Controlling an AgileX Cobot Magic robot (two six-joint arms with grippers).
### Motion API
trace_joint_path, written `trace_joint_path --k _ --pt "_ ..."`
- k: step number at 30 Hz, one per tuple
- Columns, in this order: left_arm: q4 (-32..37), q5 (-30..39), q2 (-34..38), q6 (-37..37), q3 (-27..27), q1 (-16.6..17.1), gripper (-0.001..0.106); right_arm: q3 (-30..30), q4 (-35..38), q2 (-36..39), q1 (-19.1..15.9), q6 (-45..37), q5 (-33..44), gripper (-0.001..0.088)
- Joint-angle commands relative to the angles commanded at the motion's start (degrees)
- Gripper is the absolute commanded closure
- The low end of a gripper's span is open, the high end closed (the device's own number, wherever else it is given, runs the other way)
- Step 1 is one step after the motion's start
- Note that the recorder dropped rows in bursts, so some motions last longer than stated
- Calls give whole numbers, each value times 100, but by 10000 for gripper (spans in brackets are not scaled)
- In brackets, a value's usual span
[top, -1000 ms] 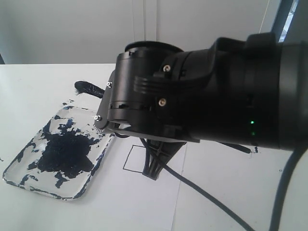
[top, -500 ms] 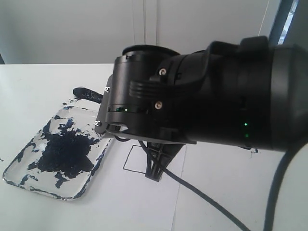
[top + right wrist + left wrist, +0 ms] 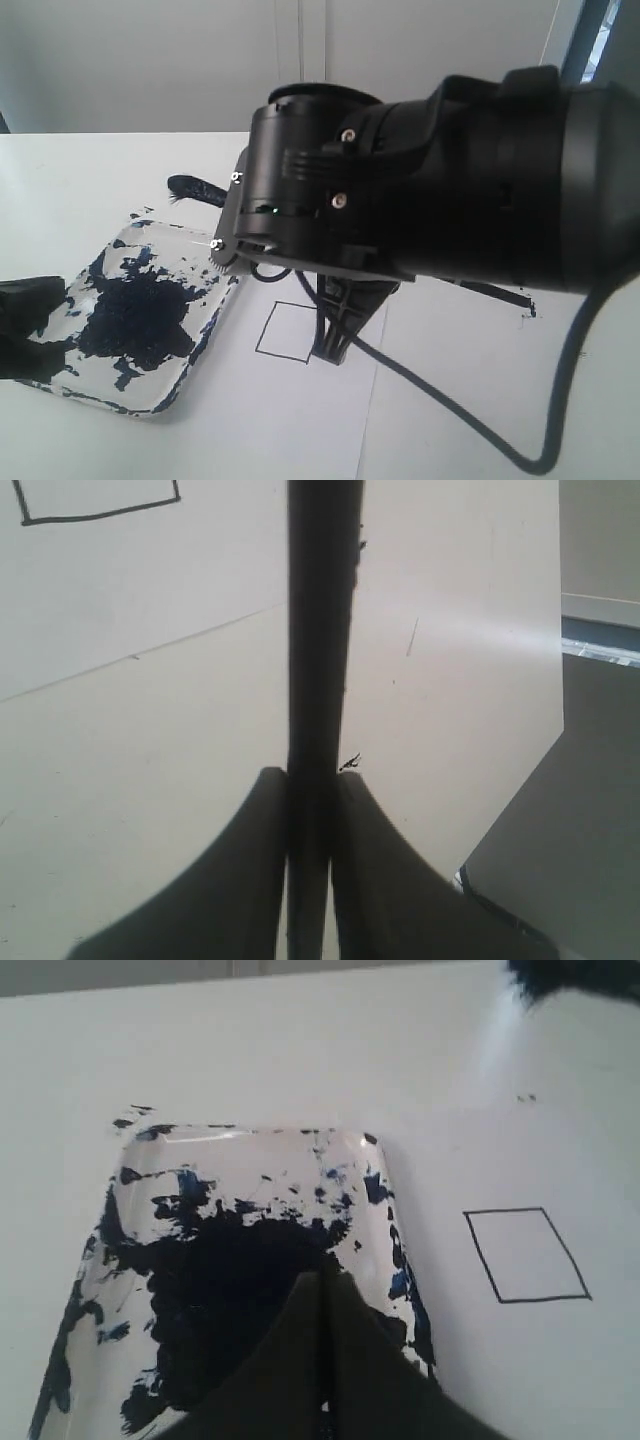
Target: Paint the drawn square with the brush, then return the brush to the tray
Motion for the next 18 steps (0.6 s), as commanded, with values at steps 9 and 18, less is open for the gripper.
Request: trace_joint_path --k 9,18 --pt "1088 -1295 1781 -261 -396 0 1053 0 161 0 -260 -107 0 868" --pt "1101 -1554 2575 -221 -396 -25 1053 0 430 0 -260 -107 0 868"
